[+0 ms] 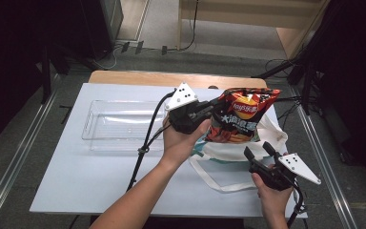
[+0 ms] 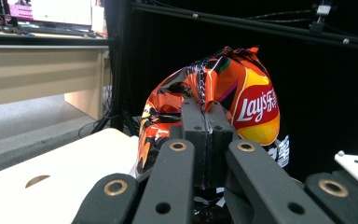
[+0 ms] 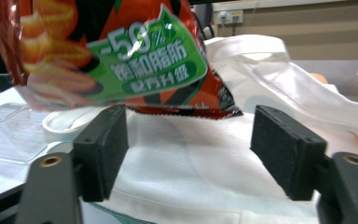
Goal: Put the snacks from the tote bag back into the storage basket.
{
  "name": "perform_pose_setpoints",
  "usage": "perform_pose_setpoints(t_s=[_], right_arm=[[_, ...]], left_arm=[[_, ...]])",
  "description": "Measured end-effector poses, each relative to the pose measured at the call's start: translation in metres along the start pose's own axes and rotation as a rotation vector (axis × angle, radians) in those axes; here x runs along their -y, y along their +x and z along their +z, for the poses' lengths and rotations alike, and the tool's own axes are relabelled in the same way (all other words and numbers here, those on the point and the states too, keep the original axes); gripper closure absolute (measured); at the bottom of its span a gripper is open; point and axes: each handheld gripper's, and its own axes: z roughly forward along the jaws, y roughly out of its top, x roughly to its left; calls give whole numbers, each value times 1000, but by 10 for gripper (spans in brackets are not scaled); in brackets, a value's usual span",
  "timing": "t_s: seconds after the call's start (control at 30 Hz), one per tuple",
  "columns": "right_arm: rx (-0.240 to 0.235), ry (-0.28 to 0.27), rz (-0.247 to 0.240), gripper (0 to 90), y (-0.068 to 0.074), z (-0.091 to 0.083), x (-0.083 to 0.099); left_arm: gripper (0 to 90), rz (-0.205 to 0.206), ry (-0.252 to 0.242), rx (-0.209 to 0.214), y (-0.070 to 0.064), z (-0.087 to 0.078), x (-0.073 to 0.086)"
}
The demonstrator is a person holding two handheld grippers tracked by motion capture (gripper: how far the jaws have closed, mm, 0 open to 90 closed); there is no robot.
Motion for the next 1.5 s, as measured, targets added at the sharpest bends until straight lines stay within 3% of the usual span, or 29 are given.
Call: perform_pose_setpoints(t_s=[0.1, 0.3, 1.07, 1.5], right_arm=[[-26, 3, -8, 187, 1, 2, 0], [-50, 26, 3, 159, 2, 5, 1], [-80, 64, -29, 158, 6, 10, 6], [-96, 56, -51, 156, 8, 10, 6]], left_arm=[[900, -3, -13, -4, 2, -5, -3], [900, 8, -17, -12, 5, -16, -8], [900, 8, -39, -95, 35, -58, -15], [900, 0, -21, -120, 49, -70, -8]])
